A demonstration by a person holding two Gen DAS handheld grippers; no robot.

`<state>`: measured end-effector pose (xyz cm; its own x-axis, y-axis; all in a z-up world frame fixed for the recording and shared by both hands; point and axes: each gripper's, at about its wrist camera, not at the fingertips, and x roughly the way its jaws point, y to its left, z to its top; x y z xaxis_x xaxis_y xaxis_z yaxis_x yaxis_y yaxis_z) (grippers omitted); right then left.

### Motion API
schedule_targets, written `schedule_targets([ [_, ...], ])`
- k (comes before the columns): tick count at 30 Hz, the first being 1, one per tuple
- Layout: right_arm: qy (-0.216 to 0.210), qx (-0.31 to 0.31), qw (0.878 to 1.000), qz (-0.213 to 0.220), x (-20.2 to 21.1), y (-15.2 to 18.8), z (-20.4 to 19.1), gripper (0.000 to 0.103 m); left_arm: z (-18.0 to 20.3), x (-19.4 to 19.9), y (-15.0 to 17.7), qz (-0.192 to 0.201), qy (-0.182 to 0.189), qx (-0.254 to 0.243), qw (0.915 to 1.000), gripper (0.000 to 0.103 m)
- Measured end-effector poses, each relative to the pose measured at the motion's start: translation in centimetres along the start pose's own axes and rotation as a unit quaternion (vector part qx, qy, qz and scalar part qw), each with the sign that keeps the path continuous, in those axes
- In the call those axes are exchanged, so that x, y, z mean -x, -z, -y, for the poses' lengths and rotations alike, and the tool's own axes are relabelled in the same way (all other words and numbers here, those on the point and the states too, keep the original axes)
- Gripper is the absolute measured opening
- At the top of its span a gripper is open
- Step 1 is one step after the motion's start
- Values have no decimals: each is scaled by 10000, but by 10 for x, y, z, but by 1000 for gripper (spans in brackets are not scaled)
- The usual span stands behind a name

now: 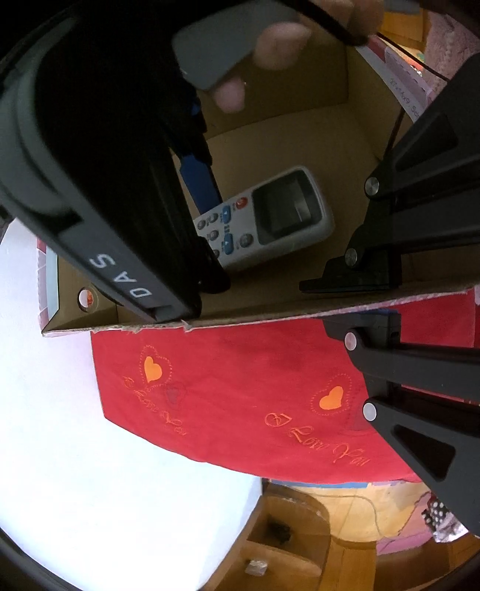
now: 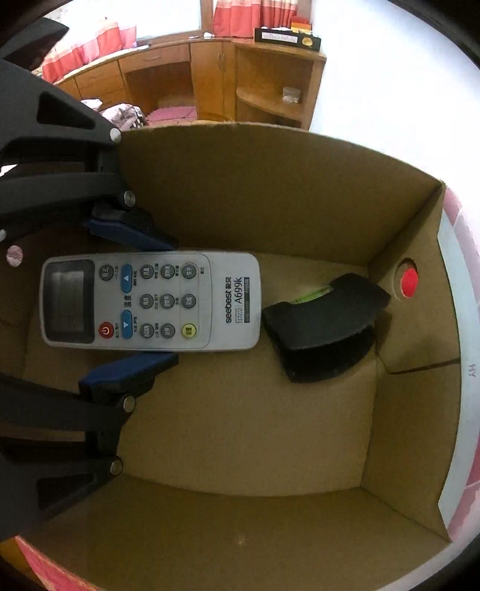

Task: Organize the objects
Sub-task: 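Carry the white remote into the box and release it beside the tape measure, then move the right tool back and grasp the white round jar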

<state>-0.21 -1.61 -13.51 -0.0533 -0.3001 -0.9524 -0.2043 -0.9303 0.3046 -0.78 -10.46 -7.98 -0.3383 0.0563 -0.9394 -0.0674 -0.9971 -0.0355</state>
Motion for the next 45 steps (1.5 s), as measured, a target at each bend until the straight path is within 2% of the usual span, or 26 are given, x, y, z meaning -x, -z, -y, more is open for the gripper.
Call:
schedule_targets([
  [3, 12, -101, 9999, 7, -1, 1, 2, 55, 0, -1, -1, 6, -30, -16, 10000, 5],
  [9, -311, -488, 9983, -115, 2, -2, 18, 57, 0, -3, 2, 7, -40, -28, 10000, 5],
  [14, -444, -379, 9983, 50, 21, 0, 20, 59, 4, -4, 0, -6, -17, -17, 10000, 5],
  [20, -478, 155, 9973, 532, 72, 13, 25, 59, 5, -3, 2, -27, 7, 8, 10000, 5],
  [26, -183, 428, 9928, 1102, 126, 39, 46, 59, 2, -4, 2, -29, 11, 20, 10000, 5],
  [32, 27, 152, 9871, 1595, 160, 67, 91, 59, 3, -2, 1, -47, 31, 6, 10000, 5],
  [33, 70, 62, 9857, 1680, 161, 73, 94, 59, 4, -1, 1, -53, 60, -72, 9999, 5],
  [34, 218, -985, 9733, 2061, 161, 81, 101, 59, 4, -1, 0, -58, 62, -80, 9999, 5],
  [38, 484, -1440, 9633, 2215, 154, 100, 138, 59, 7, 0, 0, -82, 67, -160, 9998, 5],
  [42, 1037, -1574, 9569, 2209, 129, 95, 158, 59, 9, 3, 0, -79, 69, -290, 9995, 5],
  [45, 1138, -1562, 9549, 2254, 118, 88, 168, 59, 10, 3, 1, -79, 104, -317, 9994, 5],
])
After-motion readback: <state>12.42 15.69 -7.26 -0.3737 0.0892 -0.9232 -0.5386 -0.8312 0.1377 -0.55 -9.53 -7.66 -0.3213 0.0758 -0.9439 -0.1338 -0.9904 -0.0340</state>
